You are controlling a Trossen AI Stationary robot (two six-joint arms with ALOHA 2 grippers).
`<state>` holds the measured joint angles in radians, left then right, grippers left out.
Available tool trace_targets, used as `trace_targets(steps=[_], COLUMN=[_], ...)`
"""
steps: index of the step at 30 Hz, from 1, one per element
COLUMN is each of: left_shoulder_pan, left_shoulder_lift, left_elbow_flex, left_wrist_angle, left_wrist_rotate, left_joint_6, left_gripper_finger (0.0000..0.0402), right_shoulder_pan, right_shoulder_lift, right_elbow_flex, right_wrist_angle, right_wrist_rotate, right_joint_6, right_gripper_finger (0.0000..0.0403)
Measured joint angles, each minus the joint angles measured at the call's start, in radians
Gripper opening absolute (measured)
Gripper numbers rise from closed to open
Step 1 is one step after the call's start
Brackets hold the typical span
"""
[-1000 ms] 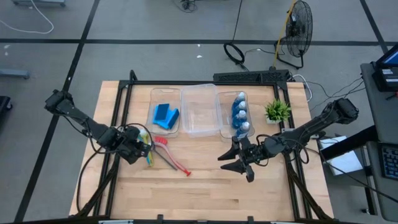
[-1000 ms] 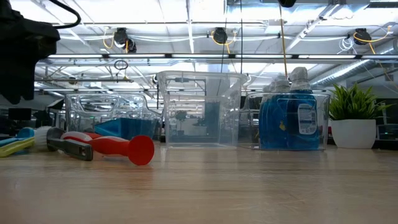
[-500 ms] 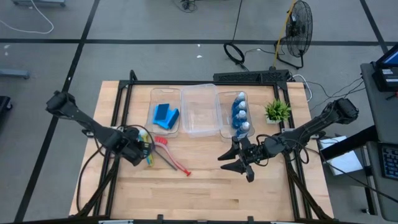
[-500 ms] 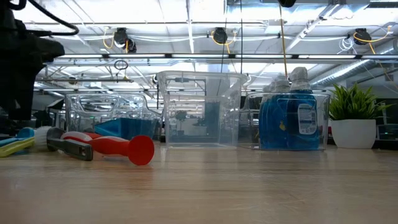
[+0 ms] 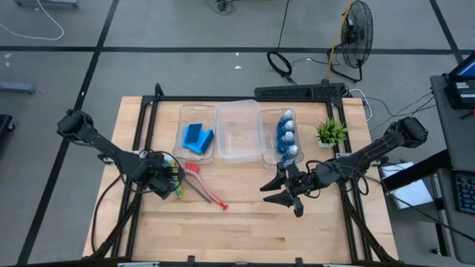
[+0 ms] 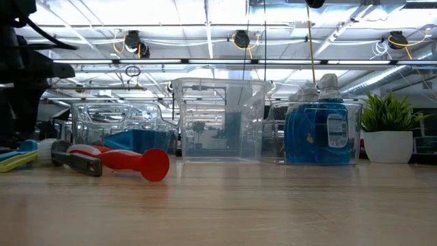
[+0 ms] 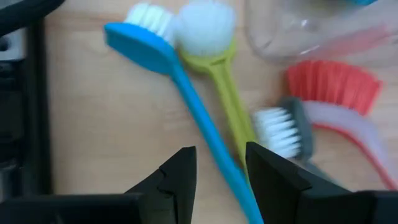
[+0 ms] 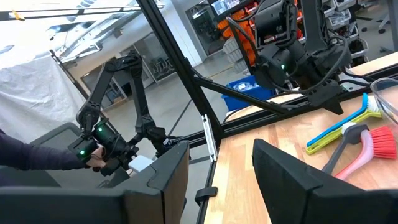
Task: Pick & Place Kitchen Sink Supplies
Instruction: Put the blue dish brush into the white bin
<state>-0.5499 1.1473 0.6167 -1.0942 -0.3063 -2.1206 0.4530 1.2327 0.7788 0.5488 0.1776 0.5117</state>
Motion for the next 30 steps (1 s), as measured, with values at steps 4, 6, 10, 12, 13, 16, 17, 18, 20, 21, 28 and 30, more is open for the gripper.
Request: trace_targets(steps=[4,6,10,12,13,16,17,18,20,21,28,30], left_shoulder_pan=[0.002,0.009,0.033,0.047,0.055,0.080,0.088,0.096,0.107,0.110,0.106,0.097], left_shoulder_lift=[0.007,0.012,0.013,0.012,0.012,0.012,0.012,0.011,0.010,0.010,-0.024,-0.043], left_elbow_flex=[-0.009,-0.023,-0.064,-0.076,-0.083,-0.116,-0.128,-0.138,-0.158,-0.164,-0.150,-0.148], left_wrist_angle=[0.008,0.028,0.069,0.078,0.084,0.132,0.148,0.159,0.181,0.182,0.176,0.172], left_wrist_rotate=[-0.024,-0.029,-0.021,-0.040,-0.046,-0.045,-0.035,-0.029,-0.024,-0.021,0.038,0.061], left_joint_6=[-0.014,-0.023,-0.038,-0.054,-0.055,-0.031,-0.026,-0.026,-0.027,-0.030,-0.017,-0.003], left_gripper_finger=[0.0140,0.0140,0.0140,0.0140,0.0140,0.0140,0.0140,0.0140,0.0141,0.0141,0.0141,0.0141], right_shoulder_pan=[0.000,0.000,0.000,0.000,0.000,0.000,0.000,0.000,0.000,0.000,0.000,0.000], right_shoulder_lift=[0.000,0.000,0.000,0.000,0.000,0.000,0.000,0.000,0.000,0.000,0.000,0.000], right_elbow_flex=[0.000,0.000,0.000,0.000,0.000,0.000,0.000,0.000,0.000,0.000,0.000,0.000], right_wrist_angle=[0.000,0.000,0.000,0.000,0.000,0.000,0.000,0.000,0.000,0.000,0.000,0.000], right_wrist_rotate=[0.000,0.000,0.000,0.000,0.000,0.000,0.000,0.000,0.000,0.000,0.000,0.000], right_joint_6=[0.000,0.000,0.002,0.003,0.003,0.003,0.003,0.003,0.003,0.004,0.053,0.056], right_gripper_finger=[0.0167,0.0167,0.0167,0.0167,0.0167,0.0167,0.0167,0.0167,0.0167,0.0167,0.0167,0.0167])
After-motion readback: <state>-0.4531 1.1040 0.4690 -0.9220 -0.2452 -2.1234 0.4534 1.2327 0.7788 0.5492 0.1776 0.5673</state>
